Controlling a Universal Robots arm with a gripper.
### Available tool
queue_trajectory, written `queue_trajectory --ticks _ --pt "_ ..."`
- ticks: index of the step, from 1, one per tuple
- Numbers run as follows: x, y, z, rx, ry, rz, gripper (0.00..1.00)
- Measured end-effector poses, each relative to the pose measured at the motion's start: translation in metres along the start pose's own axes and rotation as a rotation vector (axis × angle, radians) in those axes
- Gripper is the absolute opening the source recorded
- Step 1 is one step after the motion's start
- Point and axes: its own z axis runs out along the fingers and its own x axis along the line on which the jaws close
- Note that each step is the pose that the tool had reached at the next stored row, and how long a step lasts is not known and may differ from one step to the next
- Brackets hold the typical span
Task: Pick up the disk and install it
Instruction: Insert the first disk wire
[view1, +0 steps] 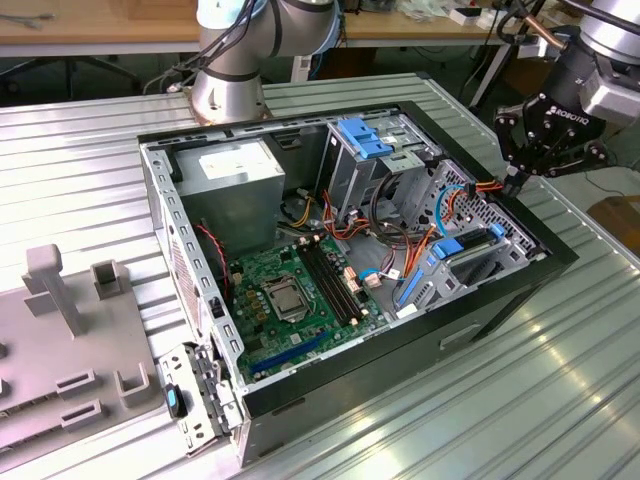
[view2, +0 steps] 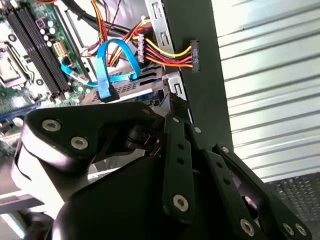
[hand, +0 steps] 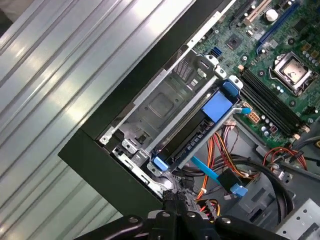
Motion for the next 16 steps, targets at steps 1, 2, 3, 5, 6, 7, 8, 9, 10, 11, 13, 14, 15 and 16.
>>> queue_trajectory --ticks 1,2,3,5,6,7,8,9,10,11,13,14,15,16 --pt "0.0 0.0 0.0006 0.001 -0.001 -0.04 0.11" --pt "0.0001 -0.0001 0.0009 0.0019 -0.002 -0.077 0.11" --pt "0.0003 -0.0003 0.0012 0.0028 -0.003 -0.117 0.11" --pt "0.0009 -0.0009 0.0018 0.0043 -0.0048 -0.188 0.11" --pt "0.0013 -0.0012 0.002 0.0049 -0.0055 -0.215 0.11" --pt "0.0016 -0.0015 0.0022 0.0052 -0.0058 -0.23 0.11" --pt "0.0028 -0.0027 0.0024 0.0057 -0.0063 -0.252 0.11" --pt "0.0042 -0.0045 0.0028 0.0058 -0.0066 -0.264 0.11" --pt "0.0037 -0.0075 0.0028 0.0041 -0.0053 -0.267 0.11" --pt "0.0019 -0.0114 0.0029 0.0022 -0.0038 -0.269 0.11" --pt "0.0011 -0.0137 0.0031 0.0028 -0.0044 -0.3 0.11" --pt "0.0012 -0.0139 0.003 0.0035 -0.0051 -0.33 0.11" --pt "0.0012 -0.014 0.003 0.0039 -0.0055 -0.352 0.11" --pt "0.0014 -0.0142 0.003 0.0046 -0.0061 -0.379 0.11"
